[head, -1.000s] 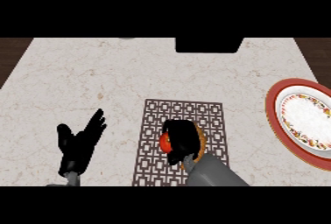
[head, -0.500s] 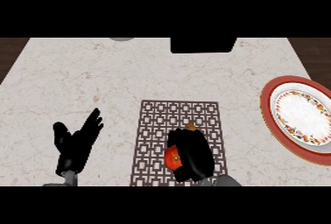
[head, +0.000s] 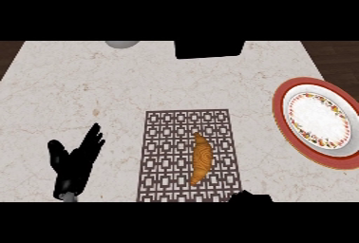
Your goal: Pick the tomato from the placemat and place it in the plate
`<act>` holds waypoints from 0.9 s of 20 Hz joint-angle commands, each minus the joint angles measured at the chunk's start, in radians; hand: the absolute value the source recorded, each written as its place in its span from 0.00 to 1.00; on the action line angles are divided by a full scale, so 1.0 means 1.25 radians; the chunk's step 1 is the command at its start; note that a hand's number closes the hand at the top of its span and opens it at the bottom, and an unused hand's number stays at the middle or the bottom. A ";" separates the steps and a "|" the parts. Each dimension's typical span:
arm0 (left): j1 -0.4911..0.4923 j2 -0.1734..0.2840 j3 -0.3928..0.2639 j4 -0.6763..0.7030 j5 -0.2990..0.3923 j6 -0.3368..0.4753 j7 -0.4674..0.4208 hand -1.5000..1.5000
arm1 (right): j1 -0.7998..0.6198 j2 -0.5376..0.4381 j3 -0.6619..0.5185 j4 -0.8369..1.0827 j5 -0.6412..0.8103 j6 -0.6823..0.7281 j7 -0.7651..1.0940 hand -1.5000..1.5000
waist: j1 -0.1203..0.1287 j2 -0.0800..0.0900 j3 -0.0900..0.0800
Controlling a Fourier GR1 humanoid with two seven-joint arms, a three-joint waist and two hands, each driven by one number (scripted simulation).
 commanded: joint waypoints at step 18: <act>-0.041 -0.017 -0.030 0.011 -0.014 -0.016 0.012 0.50 | 0.128 -0.219 -0.479 0.042 -0.780 -0.262 -0.426 1.00 | 0.061 0.017 0.005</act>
